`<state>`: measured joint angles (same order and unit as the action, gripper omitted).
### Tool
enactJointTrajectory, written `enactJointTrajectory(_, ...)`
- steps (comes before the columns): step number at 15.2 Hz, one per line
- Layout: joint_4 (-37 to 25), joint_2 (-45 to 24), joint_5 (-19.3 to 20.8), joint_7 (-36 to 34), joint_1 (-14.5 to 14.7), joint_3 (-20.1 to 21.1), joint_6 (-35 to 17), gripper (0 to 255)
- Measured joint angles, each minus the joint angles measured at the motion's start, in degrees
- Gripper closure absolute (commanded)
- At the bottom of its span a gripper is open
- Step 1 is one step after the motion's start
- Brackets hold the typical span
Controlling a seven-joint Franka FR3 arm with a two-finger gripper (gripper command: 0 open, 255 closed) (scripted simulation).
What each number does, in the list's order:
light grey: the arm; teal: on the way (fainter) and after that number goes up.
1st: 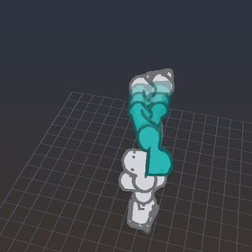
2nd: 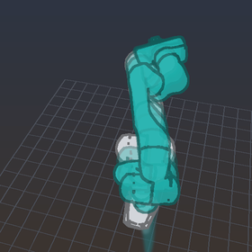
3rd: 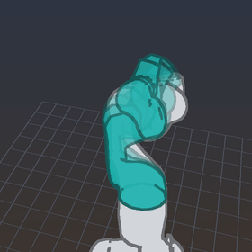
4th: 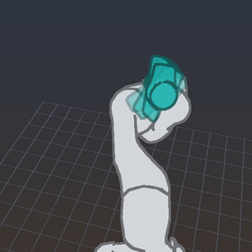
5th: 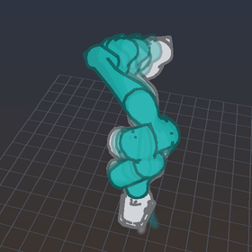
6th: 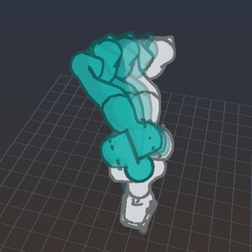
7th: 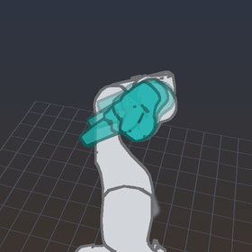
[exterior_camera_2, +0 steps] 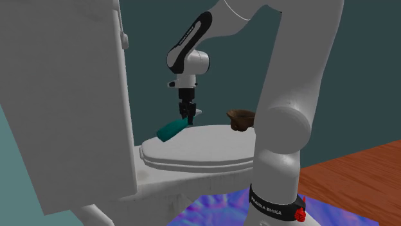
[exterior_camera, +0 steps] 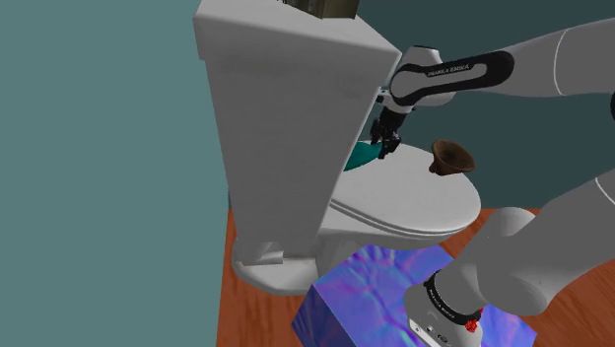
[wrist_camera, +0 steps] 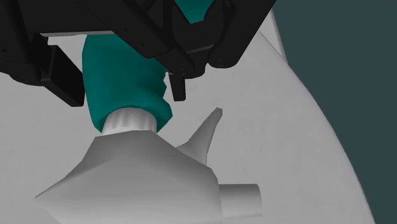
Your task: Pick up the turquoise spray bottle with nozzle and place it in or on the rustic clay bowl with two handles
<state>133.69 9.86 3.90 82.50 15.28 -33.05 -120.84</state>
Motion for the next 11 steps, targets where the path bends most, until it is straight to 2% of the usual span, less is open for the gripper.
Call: enactJointTrajectory(11,-5.1,4.2,1.7,-1.7,-0.3,1.3,8.8,255)
